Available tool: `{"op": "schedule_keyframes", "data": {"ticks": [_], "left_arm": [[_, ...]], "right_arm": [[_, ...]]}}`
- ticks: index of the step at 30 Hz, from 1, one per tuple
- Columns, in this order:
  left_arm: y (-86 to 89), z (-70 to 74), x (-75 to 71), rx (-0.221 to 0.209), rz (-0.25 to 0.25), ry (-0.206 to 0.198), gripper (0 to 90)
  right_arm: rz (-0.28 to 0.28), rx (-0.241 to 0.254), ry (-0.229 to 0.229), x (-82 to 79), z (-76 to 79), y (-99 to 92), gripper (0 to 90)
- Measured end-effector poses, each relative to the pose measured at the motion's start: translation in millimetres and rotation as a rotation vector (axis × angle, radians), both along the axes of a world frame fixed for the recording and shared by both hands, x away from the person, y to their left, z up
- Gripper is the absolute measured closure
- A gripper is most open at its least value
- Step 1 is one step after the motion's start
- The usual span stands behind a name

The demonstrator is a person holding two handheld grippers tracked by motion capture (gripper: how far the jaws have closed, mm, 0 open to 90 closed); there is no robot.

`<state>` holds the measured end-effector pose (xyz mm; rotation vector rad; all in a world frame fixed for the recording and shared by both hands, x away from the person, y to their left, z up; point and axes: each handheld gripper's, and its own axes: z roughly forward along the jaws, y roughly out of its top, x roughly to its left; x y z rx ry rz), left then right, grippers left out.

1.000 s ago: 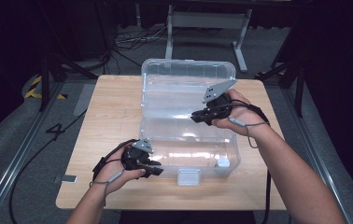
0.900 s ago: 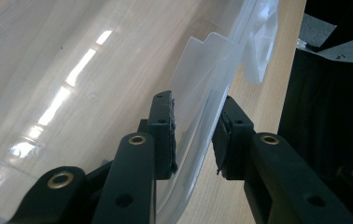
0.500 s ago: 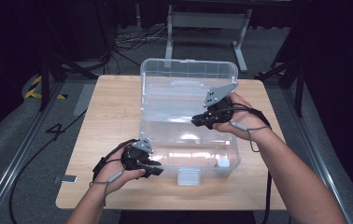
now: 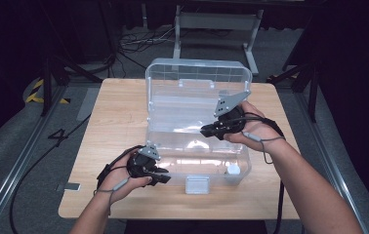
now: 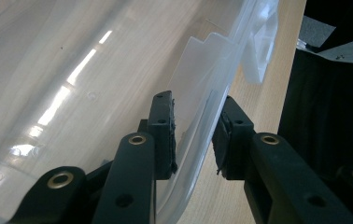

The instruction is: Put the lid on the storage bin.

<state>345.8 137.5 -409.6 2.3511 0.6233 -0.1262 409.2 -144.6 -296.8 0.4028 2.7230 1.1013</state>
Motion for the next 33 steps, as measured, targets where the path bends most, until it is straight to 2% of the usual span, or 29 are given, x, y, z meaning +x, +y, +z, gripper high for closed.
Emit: {"op": "schedule_keyframes", "data": {"ticks": [7, 33], "left_arm": [[0.6, -0.6, 0.5, -0.014, 0.000, 0.004, 71.4], [1.0, -0.4, 0.5, -0.018, 0.002, 0.009, 71.3]], "right_arm": [[-0.001, 0.006, 0.007, -3.3, -1.4, -0.8, 83.9], [0.010, 0.020, 0.014, -12.1, -6.5, -4.4, 83.7]]}}
